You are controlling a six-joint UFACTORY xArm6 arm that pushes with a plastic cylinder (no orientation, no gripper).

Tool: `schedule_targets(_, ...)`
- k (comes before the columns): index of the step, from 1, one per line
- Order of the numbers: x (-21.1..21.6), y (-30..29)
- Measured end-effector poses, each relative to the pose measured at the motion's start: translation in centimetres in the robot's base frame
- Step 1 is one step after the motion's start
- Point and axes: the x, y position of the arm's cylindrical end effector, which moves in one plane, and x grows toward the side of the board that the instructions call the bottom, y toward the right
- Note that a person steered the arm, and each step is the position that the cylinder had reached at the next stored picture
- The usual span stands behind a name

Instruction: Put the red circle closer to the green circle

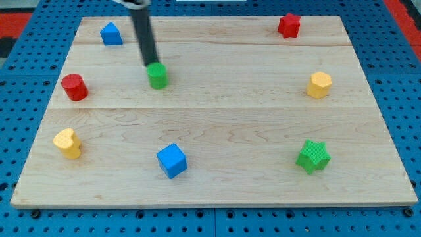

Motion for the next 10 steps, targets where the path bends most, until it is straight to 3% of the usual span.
schedule_targets(1, 1.6, 1.5)
schedule_targets(2, -1.3, -9.1)
schedule_targets(4, 6.2, -20.8)
schedule_targets(5, 7.3, -22.4)
schedule_targets(8, 11.2, -19.9)
schedule_targets(9, 6.7, -13.9)
schedule_targets(10, 6.1, -12.5)
